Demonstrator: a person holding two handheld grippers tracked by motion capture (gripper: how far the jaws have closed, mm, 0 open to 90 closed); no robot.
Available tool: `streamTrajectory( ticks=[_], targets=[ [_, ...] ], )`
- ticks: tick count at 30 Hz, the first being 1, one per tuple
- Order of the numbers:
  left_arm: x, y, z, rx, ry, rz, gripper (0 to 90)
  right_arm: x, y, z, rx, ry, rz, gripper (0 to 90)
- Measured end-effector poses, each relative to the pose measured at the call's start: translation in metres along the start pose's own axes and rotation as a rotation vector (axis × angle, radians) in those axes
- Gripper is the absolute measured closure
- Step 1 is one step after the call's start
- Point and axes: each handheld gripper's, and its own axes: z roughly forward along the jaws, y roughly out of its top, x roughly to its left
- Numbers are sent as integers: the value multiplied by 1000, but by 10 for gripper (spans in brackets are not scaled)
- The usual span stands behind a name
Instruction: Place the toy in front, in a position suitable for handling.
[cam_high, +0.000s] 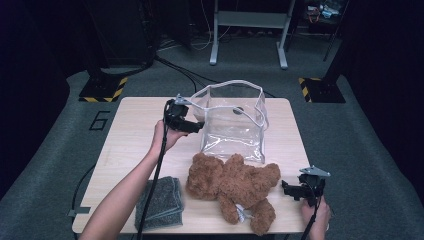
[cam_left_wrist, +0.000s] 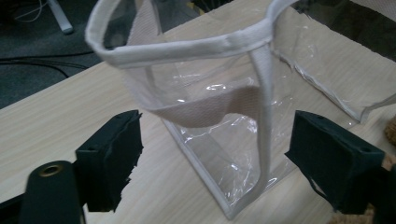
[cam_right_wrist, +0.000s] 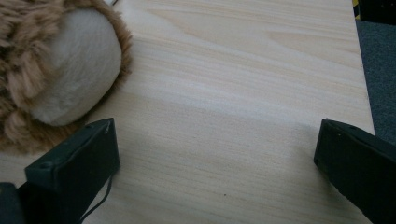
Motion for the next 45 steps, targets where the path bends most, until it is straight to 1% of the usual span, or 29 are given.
streamTrajectory(
  ticks=[3, 5, 7, 9, 10, 11, 12, 13, 18, 21, 22, 23, 24, 26, 28, 29, 30, 32, 36, 38, 43, 45],
  targets=[
    [-6, 3, 7, 5, -2, 1, 201, 0, 0, 0, 0, 0, 0, 0],
    [-10, 5, 11, 10, 4, 6, 235, 0, 0, 0, 0, 0, 0, 0],
    [-13, 7, 15, 9, -1, 5, 276, 0, 0, 0, 0, 0, 0, 0],
    [-17, 8, 19, 20, 35, 9, 338, 0, 0, 0, 0, 0, 0, 0],
    [-18, 8, 21, 12, 47, -2, 364, 0, 0, 0, 0, 0, 0, 0],
    [-18, 8, 21, 12, 47, -2, 392, 0, 0, 0, 0, 0, 0, 0],
    [-17, 8, 23, 23, 76, 11, 421, 0, 0, 0, 0, 0, 0, 0],
    [-17, 8, 24, 21, 82, 13, 447, 0, 0, 0, 0, 0, 0, 0],
    [-16, 8, 27, 14, 62, 11, 587, 0, 0, 0, 0, 0, 0, 0],
    [-18, 9, 28, 27, 55, 25, 683, 0, 0, 0, 0, 0, 0, 0],
    [-19, 10, 28, 33, 60, 28, 716, 0, 0, 0, 0, 0, 0, 0],
    [-20, 11, 29, 38, 64, 28, 731, 0, 0, 0, 0, 0, 1, 0],
    [-20, 12, 30, 40, 63, 39, 755, 0, 0, 0, 0, 0, 1, 0],
    [-21, 13, 31, 41, 76, 36, 781, 0, 0, 0, 1, 0, 3, 0],
    [-20, 13, 31, 36, 93, 42, 806, 0, 0, 0, 1, 0, 2, 0],
    [-20, 13, 31, 36, 93, 42, 814, 0, 0, 0, 1, 0, 2, 0],
    [-18, 13, 32, 25, 95, 29, 820, 0, 0, 0, 1, 0, 2, 0],
    [-16, 12, 33, 18, 96, 17, 823, 0, 0, 0, 1, 0, 3, 0],
    [-14, 11, 33, 2, 104, 10, 826, 0, 0, 0, 0, 0, 1, 0],
    [-11, 11, 35, -16, 125, 13, 832, 0, 0, 0, -3, 0, -2, 0],
    [-6, 10, 37, -27, 142, 20, 836, 0, 0, 0, 0, 0, 2, 0],
    [-5, 10, 37, -32, 147, 16, 838, 0, 0, 0, -3, -2, 2, 0]
  ],
)
